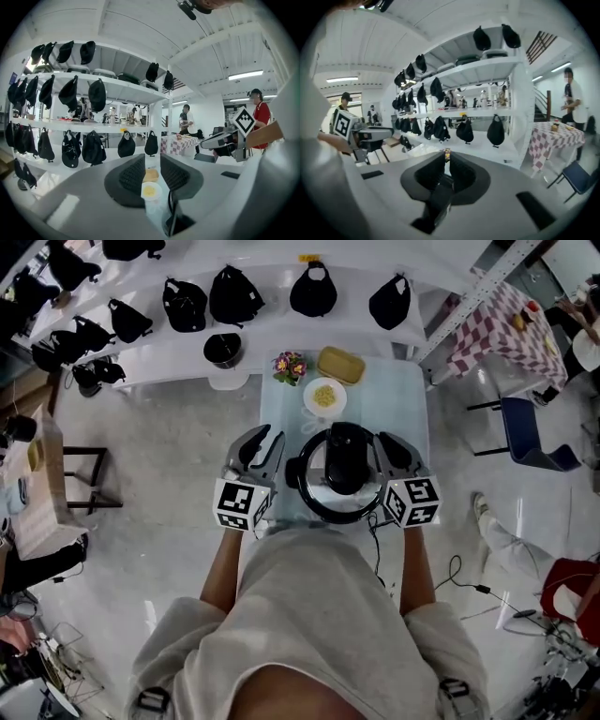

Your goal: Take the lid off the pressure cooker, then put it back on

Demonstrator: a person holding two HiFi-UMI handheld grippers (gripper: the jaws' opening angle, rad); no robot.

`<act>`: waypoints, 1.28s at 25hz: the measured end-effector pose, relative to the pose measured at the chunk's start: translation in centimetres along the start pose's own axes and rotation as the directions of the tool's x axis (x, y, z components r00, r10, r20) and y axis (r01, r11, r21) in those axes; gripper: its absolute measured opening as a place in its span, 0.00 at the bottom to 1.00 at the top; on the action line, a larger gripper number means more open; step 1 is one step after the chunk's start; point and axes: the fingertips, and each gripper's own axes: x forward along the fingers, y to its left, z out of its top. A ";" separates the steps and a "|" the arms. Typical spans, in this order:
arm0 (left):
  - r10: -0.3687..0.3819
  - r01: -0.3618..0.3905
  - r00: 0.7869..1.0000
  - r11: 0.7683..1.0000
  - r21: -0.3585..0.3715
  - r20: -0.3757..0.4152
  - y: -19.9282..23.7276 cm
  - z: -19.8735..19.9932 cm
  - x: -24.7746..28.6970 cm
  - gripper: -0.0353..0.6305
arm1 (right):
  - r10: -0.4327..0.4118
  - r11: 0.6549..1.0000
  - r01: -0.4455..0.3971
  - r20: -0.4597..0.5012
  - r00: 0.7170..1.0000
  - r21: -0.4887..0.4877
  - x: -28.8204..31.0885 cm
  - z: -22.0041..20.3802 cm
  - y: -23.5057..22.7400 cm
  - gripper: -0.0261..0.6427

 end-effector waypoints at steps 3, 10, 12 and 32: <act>0.041 -0.041 0.999 0.999 -0.002 0.005 0.9 -0.6 -0.2 0.10 | -0.081 0.996 0.078 0.047 0.996 0.052 -0.9 -0.4 -1.2 0.04; 0.066 -0.066 0.997 0.998 -0.010 -0.039 1.3 -2.3 -0.5 0.07 | -0.068 0.997 0.068 0.007 0.998 0.019 -0.8 -1.5 -0.8 0.04; 0.066 -0.066 0.997 0.998 -0.008 -0.040 1.2 -2.3 -0.3 0.07 | -0.067 0.997 0.067 0.013 0.998 0.032 -0.8 -1.4 -0.9 0.04; 0.041 -0.040 0.998 0.999 0.018 -0.042 0.1 -2.0 0.5 0.07 | -0.064 0.998 0.064 -0.002 0.998 0.030 -0.6 -1.9 -0.8 0.04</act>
